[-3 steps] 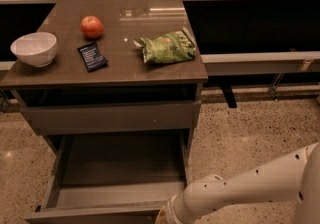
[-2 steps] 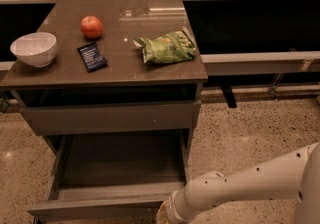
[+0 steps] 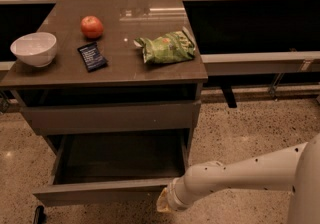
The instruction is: Close middle drawer
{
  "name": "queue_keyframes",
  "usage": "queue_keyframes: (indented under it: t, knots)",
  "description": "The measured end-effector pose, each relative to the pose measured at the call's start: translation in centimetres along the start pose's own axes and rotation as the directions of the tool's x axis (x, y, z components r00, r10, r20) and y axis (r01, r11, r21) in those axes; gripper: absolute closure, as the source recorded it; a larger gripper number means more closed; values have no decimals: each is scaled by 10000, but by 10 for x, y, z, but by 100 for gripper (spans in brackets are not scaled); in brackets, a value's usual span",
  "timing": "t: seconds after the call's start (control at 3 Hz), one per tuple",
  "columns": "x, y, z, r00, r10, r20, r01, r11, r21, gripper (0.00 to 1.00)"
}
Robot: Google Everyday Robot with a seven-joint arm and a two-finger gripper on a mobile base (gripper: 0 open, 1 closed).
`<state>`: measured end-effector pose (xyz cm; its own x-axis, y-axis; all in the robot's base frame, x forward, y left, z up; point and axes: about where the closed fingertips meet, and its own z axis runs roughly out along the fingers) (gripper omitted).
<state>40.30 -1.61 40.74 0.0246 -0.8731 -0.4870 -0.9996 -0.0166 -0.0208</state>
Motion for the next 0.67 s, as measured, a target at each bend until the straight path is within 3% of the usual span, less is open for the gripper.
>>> queue_keyframes:
  t: [0.33,0.67]
  knots:
    - [3,-33,-3,9984,-563,8,561,9963,653,100]
    - [6,-46,-4,9973,-737,-17,736,9935,865,100]
